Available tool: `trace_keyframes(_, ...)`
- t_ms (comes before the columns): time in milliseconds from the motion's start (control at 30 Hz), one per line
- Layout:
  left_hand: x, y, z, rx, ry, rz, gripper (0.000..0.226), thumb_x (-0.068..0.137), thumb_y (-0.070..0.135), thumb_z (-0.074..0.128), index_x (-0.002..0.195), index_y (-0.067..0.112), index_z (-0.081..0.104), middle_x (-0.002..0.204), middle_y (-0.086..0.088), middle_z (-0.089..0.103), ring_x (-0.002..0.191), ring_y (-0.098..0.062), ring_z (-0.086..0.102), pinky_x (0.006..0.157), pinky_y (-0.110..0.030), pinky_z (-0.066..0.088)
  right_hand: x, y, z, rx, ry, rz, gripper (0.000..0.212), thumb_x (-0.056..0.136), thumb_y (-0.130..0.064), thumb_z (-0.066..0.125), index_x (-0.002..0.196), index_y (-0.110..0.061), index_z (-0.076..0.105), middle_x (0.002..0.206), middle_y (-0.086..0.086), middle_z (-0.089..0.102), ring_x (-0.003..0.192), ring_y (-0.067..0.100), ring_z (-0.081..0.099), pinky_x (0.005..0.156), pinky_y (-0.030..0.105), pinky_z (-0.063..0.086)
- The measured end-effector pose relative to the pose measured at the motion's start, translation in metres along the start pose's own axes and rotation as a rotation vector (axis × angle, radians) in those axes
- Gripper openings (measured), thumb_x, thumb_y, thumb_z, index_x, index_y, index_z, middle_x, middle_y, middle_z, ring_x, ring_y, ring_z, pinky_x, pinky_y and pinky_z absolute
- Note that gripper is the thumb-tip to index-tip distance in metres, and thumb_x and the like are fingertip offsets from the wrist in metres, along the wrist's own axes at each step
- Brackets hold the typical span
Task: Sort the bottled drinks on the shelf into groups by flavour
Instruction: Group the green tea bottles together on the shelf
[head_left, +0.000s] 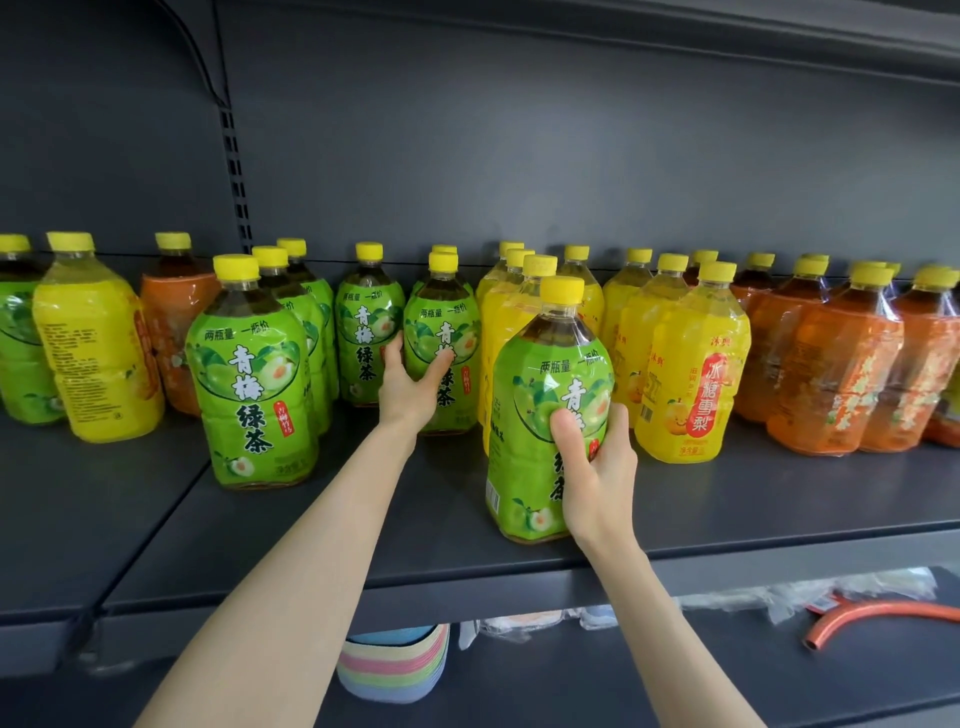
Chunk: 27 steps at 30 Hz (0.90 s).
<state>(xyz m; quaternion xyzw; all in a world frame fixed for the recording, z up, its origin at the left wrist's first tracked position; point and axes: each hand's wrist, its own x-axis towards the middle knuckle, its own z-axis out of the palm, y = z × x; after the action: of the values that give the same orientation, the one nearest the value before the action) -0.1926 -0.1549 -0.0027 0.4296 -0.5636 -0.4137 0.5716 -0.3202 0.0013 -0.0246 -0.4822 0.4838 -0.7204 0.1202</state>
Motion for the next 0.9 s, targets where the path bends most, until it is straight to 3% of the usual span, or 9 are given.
trace_keyframes(167,-0.024,0.017,-0.011,0.014,-0.019,-0.038,0.066,0.092,0.05,0.047,0.148,0.023,0.024,0.151,0.002,0.033,0.136,-0.018,0.034,0.11,-0.037,0.03,-0.003,-0.003,0.001,-0.013,-0.057,0.029,0.058,0.065,-0.064,0.055,0.103,-0.021,0.048,0.095,-0.019,0.064,0.084,-0.012,0.061,0.068,0.005,0.045)
trace_keyframes(267,-0.055,0.028,-0.019,-0.12,-0.046,0.008,0.056,0.096,0.052,0.032,0.143,0.022,0.035,0.141,0.012,0.039,0.133,-0.009,0.034,0.101,-0.026,0.025,-0.007,-0.006,0.01,-0.028,-0.132,0.065,0.053,0.074,-0.058,0.057,0.108,-0.02,0.045,0.101,-0.016,0.063,0.087,-0.01,0.061,0.07,0.007,0.045)
trace_keyframes(367,-0.082,0.032,-0.023,-0.245,-0.133,0.079,0.055,0.096,0.054,0.023,0.138,0.025,0.043,0.139,0.01,0.048,0.128,-0.003,0.042,0.104,-0.025,0.03,-0.013,-0.011,0.026,-0.119,-0.187,0.081,0.054,0.075,-0.066,0.05,0.112,-0.028,0.043,0.109,-0.017,0.061,0.099,-0.001,0.059,0.084,0.025,0.048)
trace_keyframes(467,-0.092,0.033,-0.026,-0.277,-0.218,0.128,0.069,0.088,0.066,0.033,0.141,0.022,0.04,0.137,0.006,0.052,0.125,-0.003,0.047,0.106,-0.026,0.036,-0.017,-0.013,0.044,-0.434,-0.169,-0.002,0.064,0.076,-0.074,0.033,0.114,-0.024,0.046,0.12,-0.007,0.047,0.114,0.015,0.044,0.092,0.036,0.042)
trace_keyframes(533,-0.096,0.037,-0.028,-0.241,-0.176,0.183,0.074,0.081,0.062,0.048,0.14,0.018,0.037,0.13,0.007,0.055,0.115,0.003,0.052,0.094,-0.012,0.042,-0.016,-0.014,0.052,-0.576,-0.15,-0.086,0.074,0.078,-0.074,0.026,0.115,-0.015,0.051,0.128,0.002,0.037,0.12,0.021,0.033,0.098,0.036,0.035)
trace_keyframes(600,-0.096,0.038,-0.028,-0.204,-0.11,0.227,0.071,0.074,0.051,0.054,0.136,0.018,0.04,0.121,0.01,0.058,0.104,0.008,0.057,0.08,-0.005,0.044,-0.013,-0.014,0.054,-0.609,-0.173,-0.12,0.076,0.08,-0.073,0.021,0.118,-0.016,0.053,0.133,0.005,0.032,0.126,0.023,0.026,0.105,0.034,0.025)
trace_keyframes(667,-0.091,0.036,-0.03,-0.174,-0.094,0.249,0.068,0.073,0.048,0.058,0.132,0.018,0.042,0.117,0.011,0.06,0.101,0.009,0.059,0.078,-0.006,0.045,-0.01,-0.013,0.051,-0.571,-0.179,-0.114,0.077,0.08,-0.073,0.019,0.129,-0.021,0.05,0.14,0.002,0.026,0.132,0.021,0.02,0.108,0.035,0.016)
trace_keyframes(800,-0.075,0.034,-0.029,-0.13,-0.099,0.206,0.064,0.071,0.051,0.061,0.125,0.02,0.047,0.113,0.009,0.063,0.104,-0.002,0.061,0.084,-0.017,0.05,0.009,-0.01,0.038,-0.439,-0.046,-0.082,0.089,0.076,-0.075,0.038,0.147,-0.022,0.026,0.154,-0.001,0.013,0.14,0.015,0.012,0.113,0.039,0.011)
trace_keyframes(900,-0.061,0.029,-0.026,-0.099,-0.09,0.165,0.071,0.063,0.059,0.07,0.122,0.026,0.048,0.119,0.005,0.061,0.109,-0.009,0.06,0.094,-0.034,0.05,0.032,0.003,0.029,-0.319,-0.099,0.058,0.105,0.072,-0.071,0.054,0.152,-0.027,0.003,0.16,-0.006,0.004,0.146,0.018,0.01,0.119,0.047,0.012)
